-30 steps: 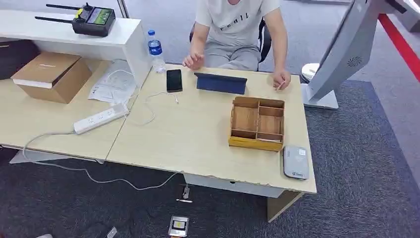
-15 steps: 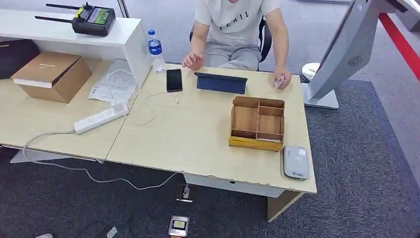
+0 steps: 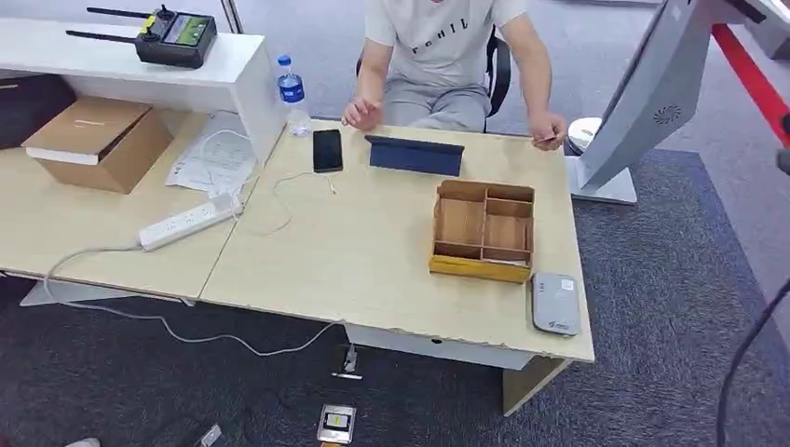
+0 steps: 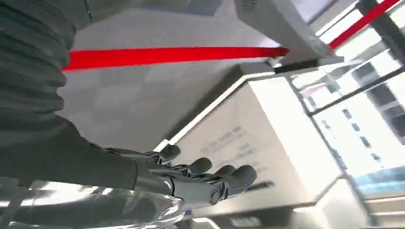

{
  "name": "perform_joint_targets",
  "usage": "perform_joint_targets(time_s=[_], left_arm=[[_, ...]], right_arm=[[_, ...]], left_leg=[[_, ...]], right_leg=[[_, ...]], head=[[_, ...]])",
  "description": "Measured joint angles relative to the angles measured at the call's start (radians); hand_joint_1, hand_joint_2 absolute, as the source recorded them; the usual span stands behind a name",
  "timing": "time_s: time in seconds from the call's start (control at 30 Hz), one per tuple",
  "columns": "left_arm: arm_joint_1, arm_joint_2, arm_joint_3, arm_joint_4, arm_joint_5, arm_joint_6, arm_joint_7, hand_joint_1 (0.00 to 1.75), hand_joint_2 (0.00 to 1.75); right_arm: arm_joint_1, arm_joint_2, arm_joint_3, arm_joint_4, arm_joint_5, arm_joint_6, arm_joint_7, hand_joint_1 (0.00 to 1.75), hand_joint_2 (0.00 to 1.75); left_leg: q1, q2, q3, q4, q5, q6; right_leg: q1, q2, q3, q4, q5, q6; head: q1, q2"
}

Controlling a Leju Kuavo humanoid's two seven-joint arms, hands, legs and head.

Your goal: Pass the card to the sensor for recognition and then transmit it.

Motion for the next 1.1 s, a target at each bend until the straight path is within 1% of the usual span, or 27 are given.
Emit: perform_joint_targets(time_s=[0.1, 0.27, 0.4, 0.63, 1.1], left_arm=[[-0.001, 0.000, -0.007, 0.000, -0.003, 0.001, -0.008, 0.00, 0.00], [0.004, 0.000, -0.016, 0.000, -0.005, 0.009, -0.014, 0.00, 0.00], [0.004, 0.000, -0.024, 0.000, -0.007, 0.016, -0.015, 0.00, 0.00], [0.004, -0.001, -0.032, 0.000, -0.005, 0.023, -0.005, 0.00, 0.00], [0.008, -0.002, -0.033, 0.000, 0.002, 0.032, -0.005, 0.00, 0.00]], right_arm=[[-0.043, 0.048, 0.123, 0.022, 0.079, -0.002, 0.008, 0.00, 1.75], [-0.091, 0.102, 0.247, 0.059, 0.150, 0.017, 0.034, 0.00, 1.75], [-0.114, 0.129, 0.313, 0.082, 0.164, 0.031, 0.052, 0.00, 1.75], [-0.124, 0.149, 0.387, 0.131, 0.165, 0.038, 0.064, 0.00, 1.75], [-0.123, 0.162, 0.433, 0.183, 0.166, 0.040, 0.073, 0.00, 1.75]], left_leg=[[0.002, 0.000, 0.000, 0.000, 0.001, -0.001], [0.003, -0.003, -0.002, 0.000, 0.002, -0.001], [0.003, -0.003, -0.003, 0.000, 0.002, -0.001], [0.003, -0.003, -0.003, 0.001, 0.002, -0.001], [0.003, -0.003, -0.003, 0.001, 0.002, -0.001]], right_leg=[[0.001, -0.001, 0.000, 0.000, 0.000, 0.000], [0.001, -0.003, -0.001, 0.000, 0.000, 0.000], [0.001, -0.003, -0.002, 0.000, 0.000, 0.000], [0.001, -0.002, -0.002, -0.001, 0.001, 0.000], [0.001, -0.002, -0.003, -0.001, 0.001, 0.000]], head=[[0.000, 0.000], [0.000, 0.000], [0.000, 0.000], [0.000, 0.000], [0.000, 0.000]])
